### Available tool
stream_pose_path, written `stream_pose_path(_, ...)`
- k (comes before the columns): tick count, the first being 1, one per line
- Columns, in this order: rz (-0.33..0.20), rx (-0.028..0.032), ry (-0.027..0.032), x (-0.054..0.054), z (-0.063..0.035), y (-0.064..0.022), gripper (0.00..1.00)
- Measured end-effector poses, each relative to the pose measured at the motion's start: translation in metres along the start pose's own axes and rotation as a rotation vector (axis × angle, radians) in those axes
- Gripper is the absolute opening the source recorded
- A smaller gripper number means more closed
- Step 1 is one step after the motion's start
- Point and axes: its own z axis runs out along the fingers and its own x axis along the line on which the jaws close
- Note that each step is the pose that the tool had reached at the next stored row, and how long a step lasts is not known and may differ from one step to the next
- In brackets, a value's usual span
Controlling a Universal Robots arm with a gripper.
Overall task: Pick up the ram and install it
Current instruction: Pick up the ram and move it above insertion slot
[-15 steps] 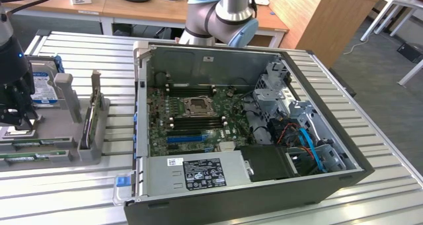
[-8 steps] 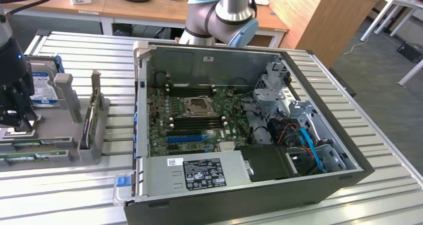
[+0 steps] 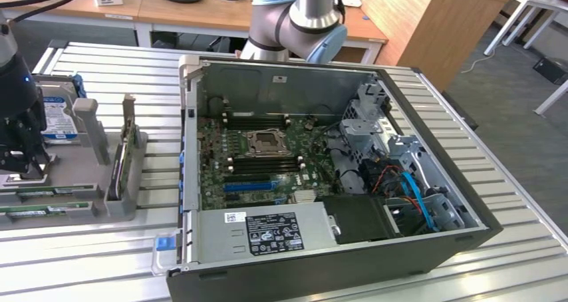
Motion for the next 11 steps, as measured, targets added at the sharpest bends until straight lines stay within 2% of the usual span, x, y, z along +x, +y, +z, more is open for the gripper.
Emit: stream_pose_path(11,0.000,0.0000,0.0000,0.001,0.0157,-0.0006,0.31)
